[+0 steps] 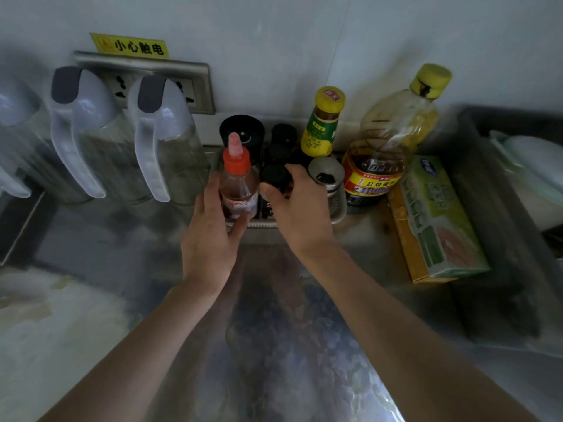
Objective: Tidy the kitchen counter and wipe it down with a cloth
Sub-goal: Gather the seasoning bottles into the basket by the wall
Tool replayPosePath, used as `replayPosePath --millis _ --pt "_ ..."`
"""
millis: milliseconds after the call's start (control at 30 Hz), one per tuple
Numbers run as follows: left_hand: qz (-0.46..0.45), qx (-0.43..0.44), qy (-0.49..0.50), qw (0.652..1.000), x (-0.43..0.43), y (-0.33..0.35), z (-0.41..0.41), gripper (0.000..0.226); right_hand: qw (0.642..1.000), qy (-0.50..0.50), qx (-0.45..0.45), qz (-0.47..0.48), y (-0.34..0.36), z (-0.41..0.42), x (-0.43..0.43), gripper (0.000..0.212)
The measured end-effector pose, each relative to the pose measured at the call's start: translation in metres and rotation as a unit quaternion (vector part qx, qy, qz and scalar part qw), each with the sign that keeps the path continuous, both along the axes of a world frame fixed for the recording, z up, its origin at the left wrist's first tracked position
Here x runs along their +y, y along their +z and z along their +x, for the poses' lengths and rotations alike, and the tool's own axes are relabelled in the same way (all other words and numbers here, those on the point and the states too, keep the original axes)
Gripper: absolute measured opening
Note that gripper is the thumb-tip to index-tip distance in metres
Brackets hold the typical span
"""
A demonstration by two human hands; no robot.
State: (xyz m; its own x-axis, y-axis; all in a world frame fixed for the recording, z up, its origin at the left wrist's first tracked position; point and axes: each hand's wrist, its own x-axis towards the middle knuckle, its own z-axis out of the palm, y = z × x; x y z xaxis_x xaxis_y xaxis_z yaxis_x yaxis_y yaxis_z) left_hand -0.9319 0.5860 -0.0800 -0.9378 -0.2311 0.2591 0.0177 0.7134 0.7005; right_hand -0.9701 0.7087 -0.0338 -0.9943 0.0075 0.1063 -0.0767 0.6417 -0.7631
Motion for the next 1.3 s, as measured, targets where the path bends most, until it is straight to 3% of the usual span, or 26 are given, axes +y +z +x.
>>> replayPosePath --millis 133,233,333,400,467,600,733,967,1300 --pt "0.01 -0.007 -0.002 1.0 -0.001 0.0 -0.002 0.07 1.0 -0.003 -0.011 0.002 -0.001 -0.004 0.0 0.035" --pt "0.034 -0.01 -0.005 0.999 -0.004 0.004 -0.008 0.065 0.997 0.014 0.005 0.072 0.002 -0.006 0.0 0.038" --pt "0.046 -0.016 -0.007 0.999 -0.008 0.008 -0.014 0.064 0.992 0.002 0.083 0.09 0.014 -0.008 0.0 0.046" --pt "0.039 -0.015 -0.015 0.999 -0.009 0.007 -0.016 0.063 0.988 -0.005 0.134 0.079 0.025 -0.017 -0.003 0.038" --pt "0.039 -0.01 -0.023 0.999 -0.011 0.005 -0.016 0.061 0.988 0.001 0.11 0.107 0.029 -0.032 -0.005 0.027" --pt "0.06 -0.001 -0.037 0.998 -0.016 0.001 -0.017 0.058 0.982 -0.001 0.067 0.179 0.029 -0.053 -0.012 0.026" --pt "0.062 0.002 -0.041 0.997 -0.019 0.003 -0.016 0.057 0.983 0.004 0.08 0.168 0.023 -0.049 -0.015 0.02" --pt "0.071 -0.006 -0.048 0.996 -0.021 0.002 -0.016 0.057 0.994 0.024 0.034 0.098 0.026 -0.041 -0.006 0.032" --pt "0.075 -0.001 -0.034 0.997 -0.015 0.002 -0.016 0.057 0.992 0.007 0.05 0.119 0.027 -0.044 -0.013 0.024"
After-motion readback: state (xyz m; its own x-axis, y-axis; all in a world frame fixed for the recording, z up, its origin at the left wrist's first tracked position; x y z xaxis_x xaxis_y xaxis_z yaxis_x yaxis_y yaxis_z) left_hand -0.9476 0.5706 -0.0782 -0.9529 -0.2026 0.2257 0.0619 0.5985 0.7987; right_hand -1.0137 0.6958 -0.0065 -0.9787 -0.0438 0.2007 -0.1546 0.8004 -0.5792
